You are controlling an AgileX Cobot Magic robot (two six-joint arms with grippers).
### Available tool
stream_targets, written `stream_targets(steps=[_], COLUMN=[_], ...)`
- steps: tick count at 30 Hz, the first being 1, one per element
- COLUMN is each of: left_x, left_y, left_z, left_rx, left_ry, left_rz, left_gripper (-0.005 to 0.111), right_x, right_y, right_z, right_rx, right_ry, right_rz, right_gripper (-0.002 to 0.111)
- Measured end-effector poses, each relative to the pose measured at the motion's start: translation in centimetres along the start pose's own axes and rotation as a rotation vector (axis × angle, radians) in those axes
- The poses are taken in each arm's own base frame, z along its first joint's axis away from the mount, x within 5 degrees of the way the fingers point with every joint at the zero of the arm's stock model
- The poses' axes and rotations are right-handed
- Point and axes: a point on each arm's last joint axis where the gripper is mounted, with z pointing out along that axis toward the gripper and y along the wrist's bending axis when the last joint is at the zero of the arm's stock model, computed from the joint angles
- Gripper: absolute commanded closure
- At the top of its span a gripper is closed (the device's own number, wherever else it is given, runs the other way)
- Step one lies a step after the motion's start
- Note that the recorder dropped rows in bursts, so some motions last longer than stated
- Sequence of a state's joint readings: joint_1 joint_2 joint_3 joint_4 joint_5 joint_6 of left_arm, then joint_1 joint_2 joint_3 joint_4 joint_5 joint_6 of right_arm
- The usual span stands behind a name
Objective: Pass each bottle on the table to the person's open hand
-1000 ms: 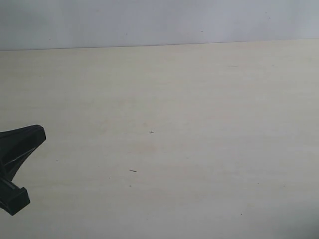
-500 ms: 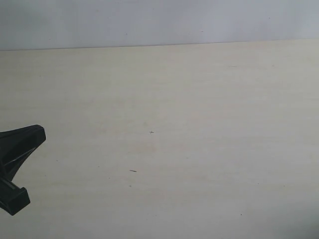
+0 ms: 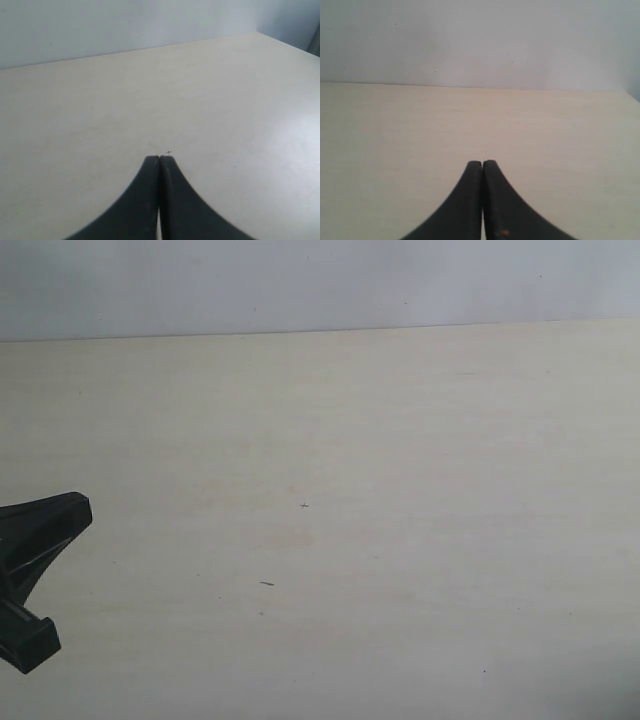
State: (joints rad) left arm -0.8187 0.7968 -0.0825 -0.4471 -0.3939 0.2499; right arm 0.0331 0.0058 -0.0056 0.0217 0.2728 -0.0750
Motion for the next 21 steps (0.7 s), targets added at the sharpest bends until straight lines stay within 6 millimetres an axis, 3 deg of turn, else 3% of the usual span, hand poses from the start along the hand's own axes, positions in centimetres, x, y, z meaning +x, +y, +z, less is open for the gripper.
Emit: stream_targets(steps=[15,21], left_x=[0.0,-1.0], left_y=[0.0,1.2], left_z=[0.0,-1.3], left_rx=[0.0,-0.075], left_ry=[0.0,-0.092], left_rz=[0.0,-0.01], left_gripper=[0.107,0.107], right_x=[0.0,0.0], right_y=[0.0,0.0], right_z=[0.0,0.0], right_rx=[0.0,-0.002], right_ry=[0.0,0.0], right_rz=[0.002,0.006], right_gripper=[0.108,0.108])
